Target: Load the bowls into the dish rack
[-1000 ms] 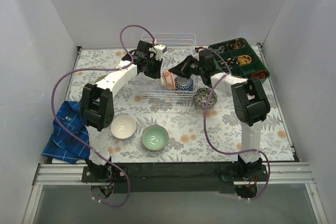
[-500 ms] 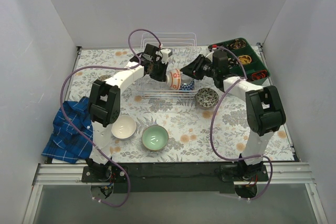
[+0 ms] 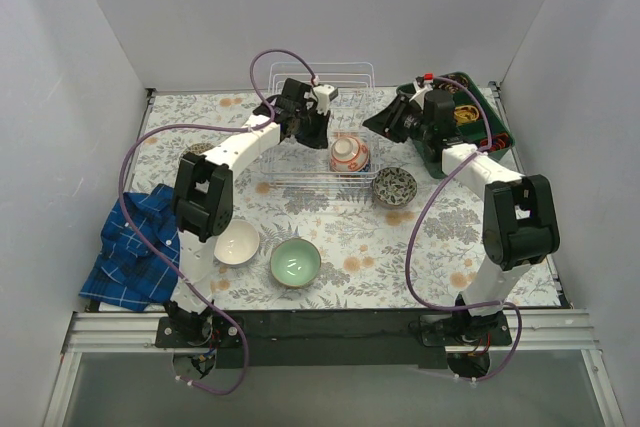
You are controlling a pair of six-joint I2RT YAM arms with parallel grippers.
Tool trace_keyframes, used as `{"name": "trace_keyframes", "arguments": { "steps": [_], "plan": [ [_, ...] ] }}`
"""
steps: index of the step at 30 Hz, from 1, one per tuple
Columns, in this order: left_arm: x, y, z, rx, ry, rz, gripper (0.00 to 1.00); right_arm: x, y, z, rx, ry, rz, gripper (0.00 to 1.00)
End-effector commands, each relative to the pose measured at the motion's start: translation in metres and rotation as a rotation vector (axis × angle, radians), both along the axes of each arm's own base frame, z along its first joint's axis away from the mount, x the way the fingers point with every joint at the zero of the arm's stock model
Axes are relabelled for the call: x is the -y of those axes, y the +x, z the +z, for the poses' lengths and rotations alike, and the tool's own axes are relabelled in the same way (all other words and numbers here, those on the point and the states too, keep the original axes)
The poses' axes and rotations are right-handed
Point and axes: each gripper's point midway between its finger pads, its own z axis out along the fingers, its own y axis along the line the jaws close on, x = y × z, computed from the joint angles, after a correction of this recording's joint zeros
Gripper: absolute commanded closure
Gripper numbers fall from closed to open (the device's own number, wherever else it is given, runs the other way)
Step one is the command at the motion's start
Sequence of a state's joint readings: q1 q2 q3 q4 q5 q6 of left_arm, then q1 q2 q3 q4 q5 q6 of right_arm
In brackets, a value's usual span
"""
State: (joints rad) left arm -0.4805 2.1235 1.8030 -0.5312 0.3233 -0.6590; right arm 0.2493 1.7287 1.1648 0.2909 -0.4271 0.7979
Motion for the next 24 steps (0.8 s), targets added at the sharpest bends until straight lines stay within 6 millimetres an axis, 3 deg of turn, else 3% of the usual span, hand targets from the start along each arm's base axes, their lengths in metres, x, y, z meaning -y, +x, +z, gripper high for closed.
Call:
{"name": "trace_keyframes", "arguments": {
  "steps": [1, 9, 16, 23, 24],
  "plan": [
    [0.019, 0.005, 0.021, 0.039, -0.056, -0.025, 1.00, 0.015, 0.001, 0.014, 0.072, -0.051, -0.017, 0.60],
    [0.039, 0.011, 0.024, 0.061, -0.080, -0.043, 1.00, 0.038, 0.004, 0.026, 0.155, -0.128, -0.031, 0.60],
    [0.059, 0.009, 0.026, 0.069, -0.099, -0.077, 1.00, 0.067, 0.002, 0.038, 0.253, -0.314, -0.014, 0.60],
    [0.082, 0.007, 0.029, 0.079, -0.126, -0.104, 1.00, 0.086, -0.026, 0.037, 0.341, -0.526, 0.101, 0.60],
    [0.083, 0.009, 0.032, 0.086, -0.130, -0.100, 1.00, 0.090, -0.033, 0.026, 0.329, -0.569, 0.135, 0.60]
  ]
}}
